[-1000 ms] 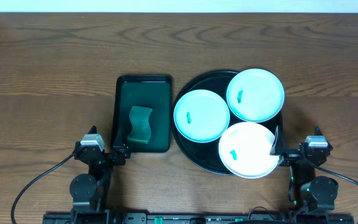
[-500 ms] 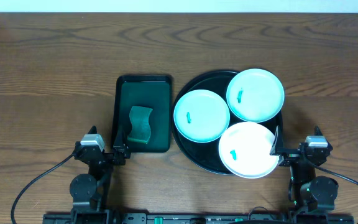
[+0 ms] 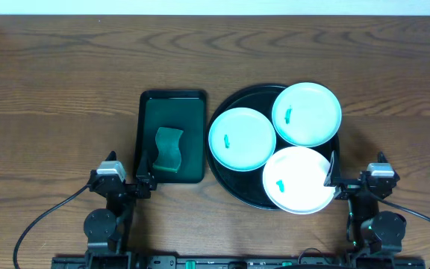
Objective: Clean dirty plates on tray and stack at the side
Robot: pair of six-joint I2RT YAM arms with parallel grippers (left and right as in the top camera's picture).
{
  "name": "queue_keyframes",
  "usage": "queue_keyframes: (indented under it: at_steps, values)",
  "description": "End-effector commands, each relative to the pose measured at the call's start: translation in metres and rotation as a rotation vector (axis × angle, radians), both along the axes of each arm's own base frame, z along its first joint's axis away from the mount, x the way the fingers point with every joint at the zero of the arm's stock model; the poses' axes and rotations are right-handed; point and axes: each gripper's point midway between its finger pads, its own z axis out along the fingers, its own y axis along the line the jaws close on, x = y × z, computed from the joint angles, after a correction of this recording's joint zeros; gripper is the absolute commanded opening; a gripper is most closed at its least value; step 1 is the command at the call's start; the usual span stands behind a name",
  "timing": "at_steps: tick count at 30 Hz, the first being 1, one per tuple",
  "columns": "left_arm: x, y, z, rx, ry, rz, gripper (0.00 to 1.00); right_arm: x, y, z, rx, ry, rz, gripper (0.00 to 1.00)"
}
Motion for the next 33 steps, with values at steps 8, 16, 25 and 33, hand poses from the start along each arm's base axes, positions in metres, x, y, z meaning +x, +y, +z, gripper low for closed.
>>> queue_keyframes:
  at_steps: [8, 16, 25, 33]
  values:
    - [-0.001, -0.004, -0.014, 0.004, 0.054, -0.019, 0.80, 0.002, 0.013, -0.011, 0.054, 0.050, 0.063, 0.99]
    - [-0.013, -0.009, 0.017, -0.019, 0.093, -0.051, 0.80, -0.007, 0.016, 0.025, 0.068, 0.058, 0.082, 0.99]
    - [-0.026, -0.009, 0.114, -0.018, 0.224, -0.049, 0.80, -0.019, 0.029, 0.103, 0.117, 0.101, 0.149, 0.99]
    - [-0.012, -0.009, 0.165, -0.010, 0.621, -0.053, 0.80, 0.005, 0.051, 0.142, 0.177, 0.397, 0.258, 0.99]
